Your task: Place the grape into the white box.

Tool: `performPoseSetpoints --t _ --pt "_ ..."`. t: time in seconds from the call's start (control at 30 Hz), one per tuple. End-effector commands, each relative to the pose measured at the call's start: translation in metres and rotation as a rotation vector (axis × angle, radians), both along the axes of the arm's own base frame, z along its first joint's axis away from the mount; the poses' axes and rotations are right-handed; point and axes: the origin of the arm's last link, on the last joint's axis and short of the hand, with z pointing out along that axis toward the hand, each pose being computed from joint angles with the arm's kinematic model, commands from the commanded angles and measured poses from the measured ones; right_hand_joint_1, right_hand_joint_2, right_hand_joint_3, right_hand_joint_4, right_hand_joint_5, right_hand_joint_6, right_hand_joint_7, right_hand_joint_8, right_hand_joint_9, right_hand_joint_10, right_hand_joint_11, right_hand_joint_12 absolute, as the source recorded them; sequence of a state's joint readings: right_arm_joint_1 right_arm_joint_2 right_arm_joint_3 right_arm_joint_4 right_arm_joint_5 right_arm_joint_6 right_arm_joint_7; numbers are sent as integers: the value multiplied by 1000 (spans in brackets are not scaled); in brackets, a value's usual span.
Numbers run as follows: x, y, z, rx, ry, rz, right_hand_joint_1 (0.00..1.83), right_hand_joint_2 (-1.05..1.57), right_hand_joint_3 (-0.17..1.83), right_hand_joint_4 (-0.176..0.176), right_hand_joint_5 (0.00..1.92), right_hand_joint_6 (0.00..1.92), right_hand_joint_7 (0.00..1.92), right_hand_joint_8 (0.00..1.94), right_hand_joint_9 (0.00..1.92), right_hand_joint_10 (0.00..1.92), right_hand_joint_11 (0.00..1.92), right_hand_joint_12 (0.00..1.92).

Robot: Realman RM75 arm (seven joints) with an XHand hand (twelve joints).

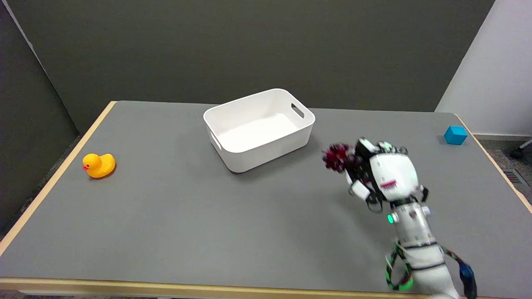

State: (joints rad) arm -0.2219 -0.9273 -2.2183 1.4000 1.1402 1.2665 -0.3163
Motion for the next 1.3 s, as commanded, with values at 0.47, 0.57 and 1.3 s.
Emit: performPoseSetpoints --t 0.47,0.57,1.3 --pt "123 -287 -25 100 -27 -93 1018 1166 361 -176 596 1606 934 1899 1018 1921 566 1921" --pt "103 -294 -29 84 -45 -168 1017 1169 359 -176 593 1610 930 1902 1014 1921 547 1921" --pt "78 -263 -86 278 -117 -209 546 719 845 -78 233 437 469 654 451 1129 267 1583"
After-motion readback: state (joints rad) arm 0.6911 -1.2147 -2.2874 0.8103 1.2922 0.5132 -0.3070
